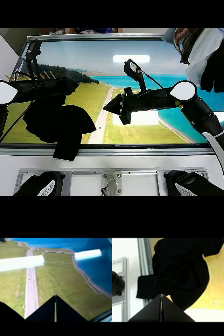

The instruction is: Fold the clothes and pants, and hang the long-sleeved shirts on hangers.

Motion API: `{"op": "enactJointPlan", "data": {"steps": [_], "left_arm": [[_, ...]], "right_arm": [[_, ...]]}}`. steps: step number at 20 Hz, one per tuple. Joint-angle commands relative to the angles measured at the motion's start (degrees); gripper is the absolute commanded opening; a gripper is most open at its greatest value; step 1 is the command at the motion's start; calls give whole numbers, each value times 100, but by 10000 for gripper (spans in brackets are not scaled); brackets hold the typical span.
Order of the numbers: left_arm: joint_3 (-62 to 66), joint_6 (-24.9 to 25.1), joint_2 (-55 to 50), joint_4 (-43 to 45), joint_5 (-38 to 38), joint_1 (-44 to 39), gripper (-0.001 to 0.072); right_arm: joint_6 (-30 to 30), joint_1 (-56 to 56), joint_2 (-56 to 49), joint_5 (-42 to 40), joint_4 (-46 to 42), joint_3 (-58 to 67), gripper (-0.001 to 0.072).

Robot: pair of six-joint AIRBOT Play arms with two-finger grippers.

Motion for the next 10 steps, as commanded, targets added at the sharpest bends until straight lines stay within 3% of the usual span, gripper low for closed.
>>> {"op": "enactJointPlan", "data": {"steps": [1, 10], "left_arm": [[0, 2, -2, 2, 0, 7, 21], [0, 0, -2, -26, 0, 4, 22]], "right_arm": [[0, 7, -4, 0, 0, 0, 25], [0, 7, -4, 0, 0, 0, 25]]}}
